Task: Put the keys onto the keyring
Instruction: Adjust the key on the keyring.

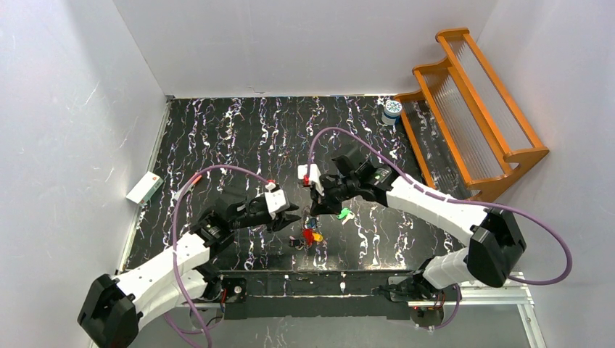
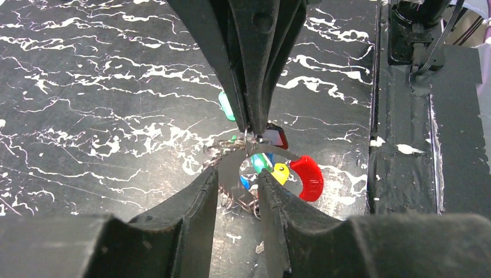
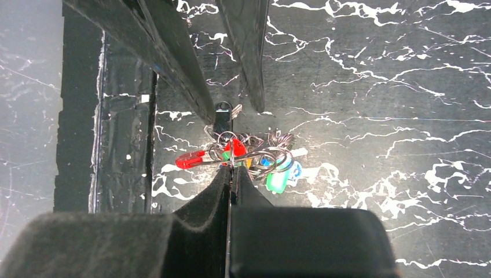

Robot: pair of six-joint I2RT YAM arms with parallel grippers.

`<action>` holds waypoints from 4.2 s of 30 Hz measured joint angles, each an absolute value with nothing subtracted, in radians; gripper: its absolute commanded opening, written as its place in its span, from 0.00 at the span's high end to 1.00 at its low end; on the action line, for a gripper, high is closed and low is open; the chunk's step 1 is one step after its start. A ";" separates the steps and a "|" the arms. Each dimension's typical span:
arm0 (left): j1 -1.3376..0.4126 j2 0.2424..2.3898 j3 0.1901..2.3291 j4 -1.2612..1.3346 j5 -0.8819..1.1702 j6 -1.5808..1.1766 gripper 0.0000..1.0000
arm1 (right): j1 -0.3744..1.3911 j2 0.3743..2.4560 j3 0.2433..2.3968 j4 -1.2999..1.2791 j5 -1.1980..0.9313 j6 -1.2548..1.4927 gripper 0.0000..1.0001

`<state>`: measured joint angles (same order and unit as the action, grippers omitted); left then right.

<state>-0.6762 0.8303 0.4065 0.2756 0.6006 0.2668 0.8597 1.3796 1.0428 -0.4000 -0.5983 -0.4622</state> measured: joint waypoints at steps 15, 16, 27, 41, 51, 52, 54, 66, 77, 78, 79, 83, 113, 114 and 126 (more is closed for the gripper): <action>-0.686 0.928 0.400 0.427 0.637 0.205 0.77 | 0.862 1.462 1.103 -0.450 -0.609 -0.418 0.99; -0.687 0.932 0.399 0.434 0.637 0.201 0.77 | 0.863 1.462 1.103 -0.450 -0.609 -0.418 0.99; -0.696 0.990 0.384 0.472 0.635 0.182 0.84 | 0.865 1.461 1.103 -0.450 -0.609 -0.418 0.99; -0.698 0.982 0.379 0.479 0.614 0.174 1.00 | 0.865 1.443 1.086 -0.421 -0.599 -0.414 0.56; -0.699 0.900 0.255 0.631 0.541 0.085 1.00 | 0.833 1.240 0.865 -0.151 -0.560 -0.344 0.40; -0.700 0.894 0.245 0.645 0.536 0.075 1.00 | 0.821 1.225 0.848 -0.127 -0.565 -0.338 0.40; -0.700 0.884 0.224 0.685 0.526 0.051 1.00 | 0.793 1.201 0.817 -0.071 -0.588 -0.321 0.41; -0.701 0.850 0.186 0.878 0.579 0.010 1.00 | 0.757 1.148 0.710 0.189 -0.759 -0.252 0.50; -0.701 0.844 0.184 0.925 0.629 0.007 1.00 | 0.757 1.180 0.706 0.286 -0.903 -0.235 0.59; -0.701 0.844 0.184 0.928 0.630 0.007 1.00 | 0.757 1.187 0.706 0.289 -0.913 -0.234 0.59; -0.701 0.844 0.183 0.929 0.632 0.007 1.00 | 0.757 1.193 0.706 0.290 -0.921 -0.233 0.59; -0.701 0.843 0.183 0.934 0.638 0.007 1.00 | 0.757 1.210 0.706 0.296 -0.943 -0.231 0.66; -0.702 0.822 0.183 0.937 0.582 -0.036 0.58 | 0.755 1.243 0.711 0.186 -0.910 -0.269 0.99; -0.702 0.815 0.183 0.934 0.572 -0.035 0.57 | 0.755 1.243 0.716 0.160 -0.899 -0.283 0.99; -0.702 0.772 0.221 0.713 0.520 0.055 0.56 | 0.755 1.266 0.885 -0.172 -0.760 -0.414 0.99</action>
<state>-0.7025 0.7723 0.2207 0.7132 0.5198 0.0547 0.7551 1.2659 0.8852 -0.1719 -0.7605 -0.4141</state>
